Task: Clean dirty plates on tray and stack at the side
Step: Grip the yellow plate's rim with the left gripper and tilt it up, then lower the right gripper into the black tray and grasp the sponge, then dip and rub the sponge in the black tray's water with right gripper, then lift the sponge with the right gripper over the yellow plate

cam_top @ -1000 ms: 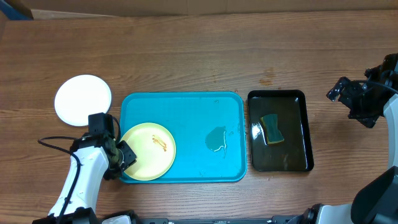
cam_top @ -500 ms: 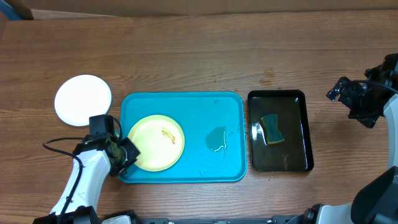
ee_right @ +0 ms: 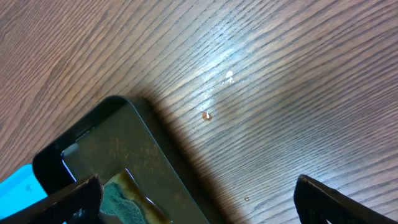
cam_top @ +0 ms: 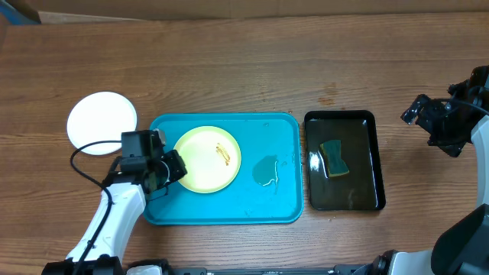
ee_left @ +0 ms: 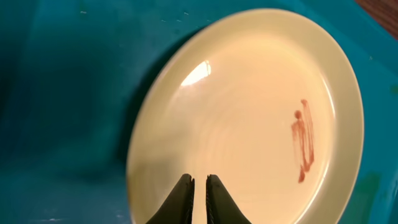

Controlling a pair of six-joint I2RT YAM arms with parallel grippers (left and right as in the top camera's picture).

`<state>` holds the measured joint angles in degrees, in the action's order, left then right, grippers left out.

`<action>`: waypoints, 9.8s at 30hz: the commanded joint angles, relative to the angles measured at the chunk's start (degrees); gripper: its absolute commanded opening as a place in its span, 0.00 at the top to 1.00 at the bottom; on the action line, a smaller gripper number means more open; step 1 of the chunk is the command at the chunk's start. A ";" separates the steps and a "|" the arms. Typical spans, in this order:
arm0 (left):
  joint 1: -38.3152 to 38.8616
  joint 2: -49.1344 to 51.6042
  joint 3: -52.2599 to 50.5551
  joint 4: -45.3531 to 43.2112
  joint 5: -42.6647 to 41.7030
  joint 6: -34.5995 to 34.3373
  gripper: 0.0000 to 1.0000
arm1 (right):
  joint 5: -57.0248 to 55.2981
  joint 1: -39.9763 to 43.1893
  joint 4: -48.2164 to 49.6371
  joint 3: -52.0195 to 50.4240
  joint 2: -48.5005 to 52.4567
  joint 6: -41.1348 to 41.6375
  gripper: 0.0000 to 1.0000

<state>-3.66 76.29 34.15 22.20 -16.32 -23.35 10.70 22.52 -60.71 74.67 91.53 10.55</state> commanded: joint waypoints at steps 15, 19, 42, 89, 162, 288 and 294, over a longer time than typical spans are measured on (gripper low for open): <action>2.69 2.21 15.69 22.47 12.68 2.19 0.69 | 0.33 0.15 0.20 0.81 0.02 0.17 0.00; 2.69 7.80 12.15 19.69 12.68 2.16 0.69 | 0.33 0.15 0.20 0.81 0.02 0.17 0.00; 2.62 19.96 11.02 10.93 11.04 2.16 0.96 | 0.33 0.15 0.20 0.81 0.02 0.17 0.00; 2.58 19.96 11.02 10.51 10.54 2.16 0.89 | -0.61 -31.85 13.07 -23.34 0.02 1.73 0.21; 2.56 19.96 11.02 10.51 10.93 2.19 0.82 | 2.21 -31.47 19.02 -25.68 1.90 1.70 0.20; 2.62 19.96 10.99 9.05 4.31 2.84 0.85 | -3.93 -30.73 -9.84 -0.68 0.96 1.90 0.96; 2.62 19.96 10.99 8.83 4.33 2.84 0.95 | -5.57 -30.77 -9.29 -0.04 0.96 1.88 0.96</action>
<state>-1.21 94.19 46.98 30.57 -12.88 -21.04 6.61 -8.01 -70.15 72.82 92.77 12.23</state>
